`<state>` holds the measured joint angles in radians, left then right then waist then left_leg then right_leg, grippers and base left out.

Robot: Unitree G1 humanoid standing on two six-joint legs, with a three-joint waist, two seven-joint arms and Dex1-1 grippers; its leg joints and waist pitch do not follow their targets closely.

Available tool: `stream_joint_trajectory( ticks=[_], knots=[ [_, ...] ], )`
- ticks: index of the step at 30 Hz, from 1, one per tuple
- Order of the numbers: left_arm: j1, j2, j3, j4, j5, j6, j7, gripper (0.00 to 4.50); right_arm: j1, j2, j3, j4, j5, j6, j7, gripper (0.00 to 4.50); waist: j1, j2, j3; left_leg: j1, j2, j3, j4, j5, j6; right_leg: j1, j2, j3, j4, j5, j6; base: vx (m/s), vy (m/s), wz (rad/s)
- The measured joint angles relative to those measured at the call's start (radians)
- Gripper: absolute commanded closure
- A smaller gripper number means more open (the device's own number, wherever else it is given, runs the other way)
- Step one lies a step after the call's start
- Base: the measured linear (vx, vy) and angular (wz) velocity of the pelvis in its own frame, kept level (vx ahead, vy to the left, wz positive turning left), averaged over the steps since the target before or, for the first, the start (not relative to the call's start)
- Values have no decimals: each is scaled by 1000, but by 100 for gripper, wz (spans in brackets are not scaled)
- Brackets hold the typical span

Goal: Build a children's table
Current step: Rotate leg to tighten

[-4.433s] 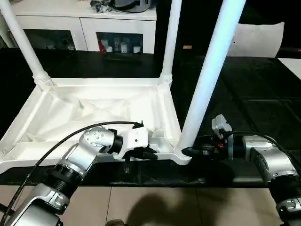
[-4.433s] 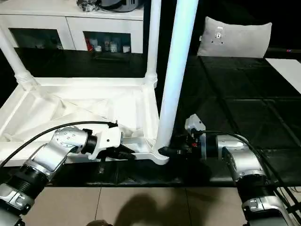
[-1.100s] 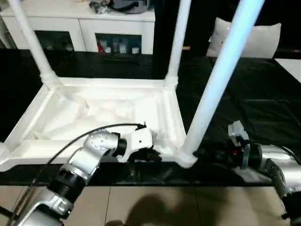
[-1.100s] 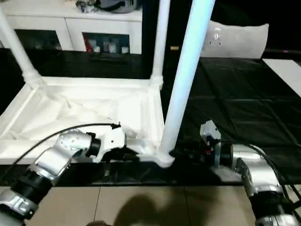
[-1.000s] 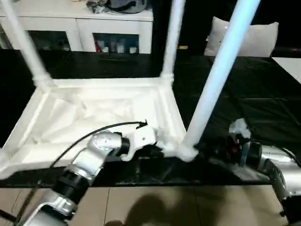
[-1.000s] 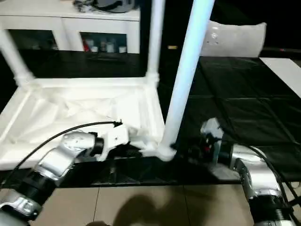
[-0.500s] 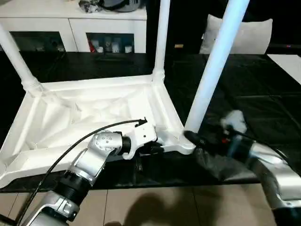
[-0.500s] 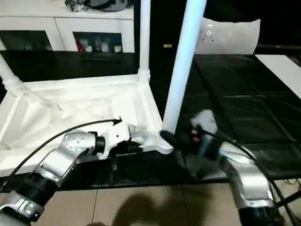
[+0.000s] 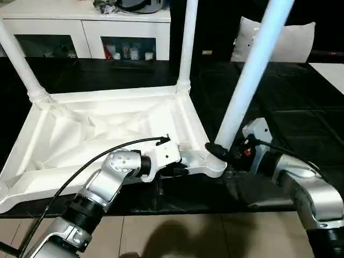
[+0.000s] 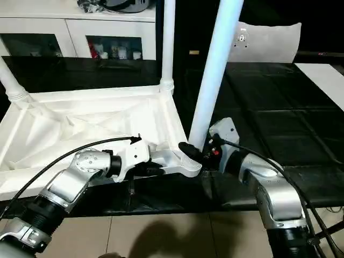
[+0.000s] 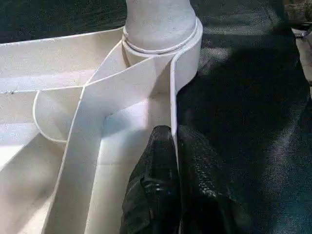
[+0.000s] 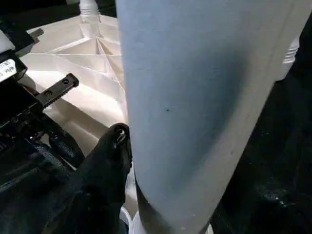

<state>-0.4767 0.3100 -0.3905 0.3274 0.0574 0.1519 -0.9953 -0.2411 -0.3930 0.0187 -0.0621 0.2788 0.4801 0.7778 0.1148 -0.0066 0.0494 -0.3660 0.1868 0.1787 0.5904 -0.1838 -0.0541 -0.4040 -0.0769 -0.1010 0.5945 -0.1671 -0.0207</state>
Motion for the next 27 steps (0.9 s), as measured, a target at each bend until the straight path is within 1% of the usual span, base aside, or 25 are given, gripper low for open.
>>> stream_joint_trajectory(
  ticks=[5, 10, 13, 15, 16, 18, 19, 20, 21, 23, 25, 26, 27],
  knots=[
    [-5, 13, 0, 7, -1, -13, -19, 450, -27, -19, 20, 7, -2, 21, 13, 256, -3, 0, 0, 0, 0, 0, 0, 0, 0, 0, 0, 0, 0, 0, 0, 0, 0, 0],
    [-13, 13, 0, 19, -3, -17, -26, 450, -42, -25, 24, 21, -2, 30, 30, 267, -3, 0, 0, 0, 0, 0, 0, 0, 0, 0, 0, 0, 1, 0, 0, 0, 0, 0],
    [-18, -4, 5, 20, -7, 24, -20, 450, -43, -22, 16, 22, -1, 49, 21, 267, -2, 0, 0, 2, 0, 0, 1, 0, 0, 2, 0, 0, 1, 0, 0, 0, 0, 0],
    [-19, -29, 11, 18, -8, 66, 5, 450, -31, -6, -7, 5, 5, 78, -24, 267, 1, 0, 0, 2, 0, 0, 2, 0, 0, 3, 0, 0, 1, 0, -1, 0, 0, 0],
    [-19, -39, 14, 18, -8, 82, 17, 450, -26, 6, -16, 0, 5, 88, -48, 267, 2, 0, 0, 2, -1, 0, 2, 0, 0, 3, 0, 1, 1, 0, -1, 0, 0, 0],
    [-29, -84, 18, 18, 1, 142, 64, 450, -11, 40, -51, -24, 2, 120, -135, 267, 1, 0, 0, 2, -2, 0, 2, 0, 0, 3, -1, 3, 0, 0, 0, 0, 0, 0],
    [-34, -114, 20, 19, 6, 176, 92, 450, 0, 74, -75, -43, -4, 134, -197, 267, 2, 0, 0, 2, -3, 0, 2, 0, 0, 3, -2, 3, 0, 0, 0, 0, 0, 0],
    [-50, -168, 23, 35, 23, 222, 163, 450, -10, 167, -107, -28, -35, 135, -316, 267, 0, -1, 0, 2, -4, 0, 3, 0, 0, 3, -2, 4, 1, 0, 0, 0, 0, 0],
    [-63, -199, 34, 55, 29, 248, 219, 450, -47, 227, -116, 21, -64, 110, -405, 267, -9, 0, -1, 2, -4, 0, 3, 0, 0, 3, -2, 5, 1, 1, 0, 0, 0, 0],
    [-85, -263, 45, 92, 36, 285, 320, 450, -115, 280, -122, 115, -104, 65, -523, 267, -27, -1, 0, 1, -4, 0, 4, 1, -1, 2, -2, 4, 0, 1, 0, 0, 0, 0],
    [-85, -294, 47, 98, 43, 297, 372, 450, -137, 296, -122, 153, -120, 38, -566, 267, -30, 0, 0, 2, -4, 0, 3, 1, -1, 2, -2, 4, 0, 1, 0, 0, 0, 0],
    [-85, -299, 49, 98, 47, 298, 382, 450, -144, 302, -122, 163, -123, 29, -578, 211, -29, 0, -1, 2, -4, 0, 1, 1, -1, 2, -2, 4, 0, 1, 0, 0, 0, 0],
    [-85, -298, 50, 98, 47, 298, 382, 450, -144, 304, -121, 166, -124, 22, -579, 197, -27, 0, -1, 2, -4, -1, 0, 1, -1, 2, -2, 3, 0, 1, 0, 0, 0, 0]
  ],
)
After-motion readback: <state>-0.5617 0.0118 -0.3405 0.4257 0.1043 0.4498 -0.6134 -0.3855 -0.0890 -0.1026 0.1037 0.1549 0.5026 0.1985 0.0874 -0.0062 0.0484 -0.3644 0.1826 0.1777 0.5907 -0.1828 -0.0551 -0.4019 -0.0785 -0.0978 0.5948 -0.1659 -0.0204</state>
